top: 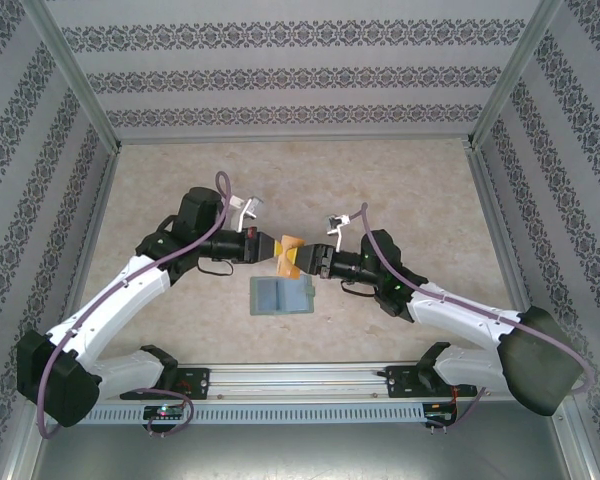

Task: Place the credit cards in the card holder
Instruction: Pass the credit card.

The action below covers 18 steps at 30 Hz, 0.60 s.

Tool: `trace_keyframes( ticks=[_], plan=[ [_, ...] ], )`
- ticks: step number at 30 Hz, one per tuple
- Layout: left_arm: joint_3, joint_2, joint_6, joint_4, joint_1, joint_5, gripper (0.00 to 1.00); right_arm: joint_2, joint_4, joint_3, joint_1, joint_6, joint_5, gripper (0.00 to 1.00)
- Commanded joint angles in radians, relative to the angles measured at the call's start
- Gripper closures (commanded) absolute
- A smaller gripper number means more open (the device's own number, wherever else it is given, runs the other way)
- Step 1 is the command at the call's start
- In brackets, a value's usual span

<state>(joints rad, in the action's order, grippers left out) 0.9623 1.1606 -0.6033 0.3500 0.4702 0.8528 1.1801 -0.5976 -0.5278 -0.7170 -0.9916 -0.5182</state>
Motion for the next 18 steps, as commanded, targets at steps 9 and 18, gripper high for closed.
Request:
trace_keyframes(
  ticks=[9, 18],
  plan=[
    [-0.048, -0.019, 0.02, -0.059, 0.014, -0.027, 1.0, -0.108, -0.047, 0.083, 0.003, -0.055, 0.024, 0.89],
    [-0.108, -0.036, 0.045, 0.07, 0.012, -0.215, 0.48, -0.056, 0.138, 0.115, 0.002, -0.03, 0.052, 0.99]
  ],
)
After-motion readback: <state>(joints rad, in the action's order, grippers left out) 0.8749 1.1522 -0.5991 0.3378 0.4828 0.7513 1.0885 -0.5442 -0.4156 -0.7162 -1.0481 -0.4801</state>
